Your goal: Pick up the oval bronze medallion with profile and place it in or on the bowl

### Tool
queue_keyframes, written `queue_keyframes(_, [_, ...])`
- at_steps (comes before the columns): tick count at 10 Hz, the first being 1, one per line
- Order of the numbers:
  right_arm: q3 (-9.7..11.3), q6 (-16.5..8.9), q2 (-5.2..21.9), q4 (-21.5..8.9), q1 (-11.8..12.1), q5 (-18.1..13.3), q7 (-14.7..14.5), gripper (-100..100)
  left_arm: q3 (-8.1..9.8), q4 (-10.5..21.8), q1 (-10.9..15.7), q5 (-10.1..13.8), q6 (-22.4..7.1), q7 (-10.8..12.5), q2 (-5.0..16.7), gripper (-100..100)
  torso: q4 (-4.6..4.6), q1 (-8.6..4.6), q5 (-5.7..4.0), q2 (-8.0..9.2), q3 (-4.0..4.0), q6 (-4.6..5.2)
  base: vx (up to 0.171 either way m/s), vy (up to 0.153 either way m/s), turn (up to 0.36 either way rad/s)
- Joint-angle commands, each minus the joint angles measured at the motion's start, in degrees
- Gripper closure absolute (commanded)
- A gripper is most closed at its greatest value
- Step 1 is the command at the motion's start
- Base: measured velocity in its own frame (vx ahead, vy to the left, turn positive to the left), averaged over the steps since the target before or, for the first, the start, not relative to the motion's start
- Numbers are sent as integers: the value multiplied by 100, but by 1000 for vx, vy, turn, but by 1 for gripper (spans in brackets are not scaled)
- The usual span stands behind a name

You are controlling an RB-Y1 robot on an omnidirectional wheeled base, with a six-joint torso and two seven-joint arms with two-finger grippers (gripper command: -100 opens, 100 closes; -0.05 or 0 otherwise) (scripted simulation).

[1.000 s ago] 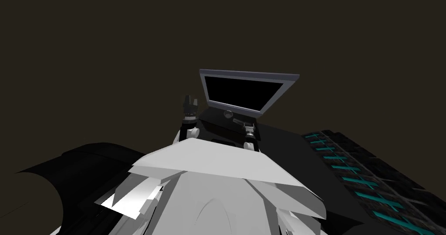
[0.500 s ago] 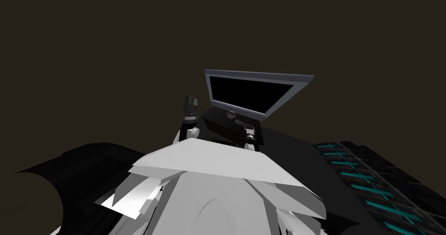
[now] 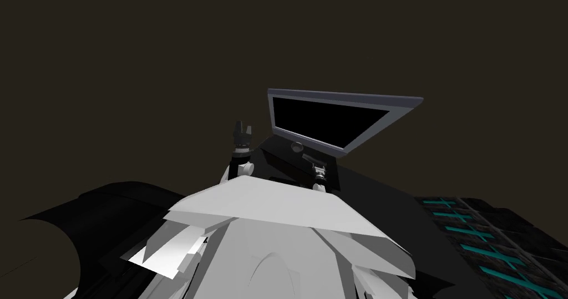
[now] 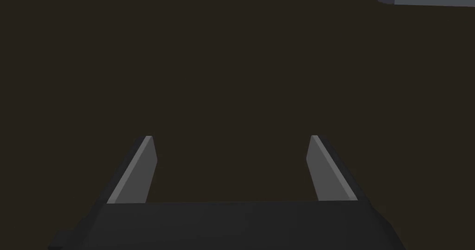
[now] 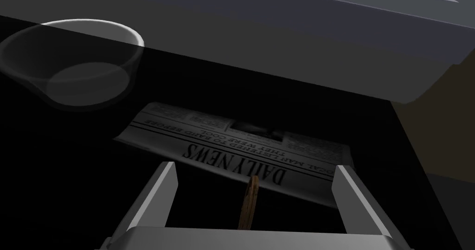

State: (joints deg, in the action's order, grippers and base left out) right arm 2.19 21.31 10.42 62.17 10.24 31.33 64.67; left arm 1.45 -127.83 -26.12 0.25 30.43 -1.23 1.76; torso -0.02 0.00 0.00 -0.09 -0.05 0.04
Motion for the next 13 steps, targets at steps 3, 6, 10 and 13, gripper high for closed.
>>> queue_keyframes(3, [-182,-178,114,-601,-151,183,495,-100,0,0,0,0,0,0,0,0,0,0,0,0,0,1,7,-2,160])
queue_keyframes(6, [-332,-313,180,-1002,-256,292,797,-100,0,0,0,0,0,0,0,0,0,0,1,-2,-1,1,9,0,145])
queue_keyframes(10, [-600,-537,297,-1570,-411,440,1248,-100,0,0,0,0,0,0,0,0,0,3,1,-2,-1,1,8,2,143])
queue_keyframes(13, [-700,-615,340,-1748,-461,484,1395,-100,1,0,-1,0,0,0,0,0,1,1,1,5,3,5,-7,0,75])
